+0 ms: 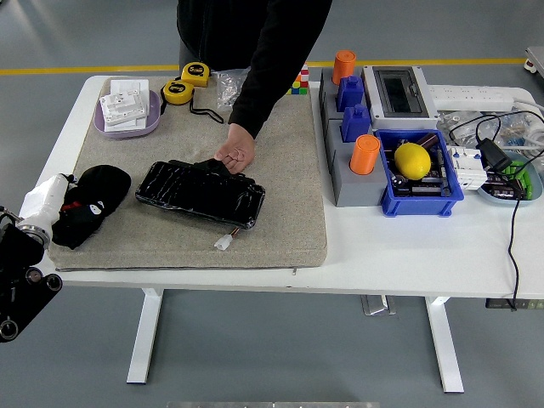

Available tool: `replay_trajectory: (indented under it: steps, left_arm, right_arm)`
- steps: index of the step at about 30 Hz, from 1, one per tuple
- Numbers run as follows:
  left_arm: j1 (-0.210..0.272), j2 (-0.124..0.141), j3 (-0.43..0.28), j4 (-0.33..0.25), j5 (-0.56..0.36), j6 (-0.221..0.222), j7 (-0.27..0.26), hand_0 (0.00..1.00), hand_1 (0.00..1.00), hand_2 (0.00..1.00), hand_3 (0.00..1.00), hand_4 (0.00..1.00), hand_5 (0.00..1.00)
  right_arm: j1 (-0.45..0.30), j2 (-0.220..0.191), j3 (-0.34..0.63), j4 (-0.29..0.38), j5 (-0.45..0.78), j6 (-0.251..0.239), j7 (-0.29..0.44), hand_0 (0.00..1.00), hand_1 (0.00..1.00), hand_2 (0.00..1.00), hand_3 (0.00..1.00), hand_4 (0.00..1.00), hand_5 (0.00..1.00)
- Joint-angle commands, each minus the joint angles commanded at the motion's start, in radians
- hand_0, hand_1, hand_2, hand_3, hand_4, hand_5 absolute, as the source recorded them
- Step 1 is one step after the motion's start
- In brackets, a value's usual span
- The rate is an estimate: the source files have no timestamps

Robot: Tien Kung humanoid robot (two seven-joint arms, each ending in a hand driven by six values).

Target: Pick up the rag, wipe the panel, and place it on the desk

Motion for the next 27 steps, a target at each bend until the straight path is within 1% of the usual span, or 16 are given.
replay_trajectory:
  steps: [1,6,8,12,13,14,17,21,25,27]
  left_arm:
    - [0.0,-0.001,0.001,0.003,-0.002,0.001,0.0,0.322,0.196,0.37,0.436,0.377,0.002]
    - [0.002,-0.004,0.0,0.013,-0.015,0.004,-0.002,0.322,0.196,0.37,0.436,0.377,0.002]
    - [0.003,-0.005,-0.001,0.013,-0.024,0.007,-0.004,0.319,0.181,0.357,0.43,0.379,0.002]
    - [0.005,-0.006,-0.005,0.012,-0.062,0.014,-0.013,0.319,0.181,0.357,0.43,0.379,0.002]
    - [0.006,-0.006,-0.008,0.011,-0.069,0.015,-0.015,0.322,0.161,0.339,0.404,0.355,0.002]
    - [0.006,-0.006,-0.009,0.01,-0.076,0.017,-0.016,0.322,0.161,0.339,0.404,0.355,0.002]
    - [0.006,-0.003,-0.012,0.006,-0.111,0.03,-0.026,0.322,0.161,0.339,0.404,0.355,0.002]
    - [0.006,0.0,-0.021,-0.007,-0.129,0.042,-0.033,0.312,0.152,0.337,0.404,0.362,0.002]
    - [0.006,0.004,-0.037,-0.034,-0.122,0.045,-0.028,0.309,0.155,0.338,0.404,0.362,0.002]
    - [0.008,0.007,-0.044,-0.057,-0.109,0.046,-0.021,0.309,0.155,0.338,0.404,0.362,0.002]
  right_arm:
    - [0.0,0.0,-0.001,0.0,0.0,0.0,0.0,0.742,0.702,0.703,0.612,0.998,0.532]
    - [0.0,0.0,-0.004,0.0,0.002,0.0,0.0,0.742,0.702,0.703,0.612,0.998,0.532]
    - [-0.001,0.0,-0.005,0.0,0.003,0.0,0.0,0.743,0.702,0.703,0.611,0.998,0.532]
    - [-0.001,-0.001,-0.007,0.001,0.004,-0.001,0.0,0.743,0.702,0.703,0.611,0.998,0.532]
    - [-0.001,-0.001,-0.008,0.0,0.006,-0.001,0.0,0.742,0.702,0.704,0.611,0.998,0.532]
    - [0.0,-0.001,-0.009,0.0,0.006,-0.001,0.0,0.742,0.702,0.704,0.611,0.998,0.532]
    - [0.001,0.0,-0.011,0.0,0.009,0.0,0.001,0.742,0.702,0.704,0.611,0.998,0.532]
    - [0.002,0.001,-0.014,-0.001,0.012,0.0,0.001,0.743,0.702,0.703,0.611,0.998,0.532]
    - [0.003,0.001,-0.019,-0.002,0.015,0.001,0.0,0.742,0.703,0.703,0.611,0.998,0.531]
    - [0.004,0.0,-0.021,-0.002,0.016,0.001,0.001,0.742,0.703,0.703,0.611,0.998,0.531]
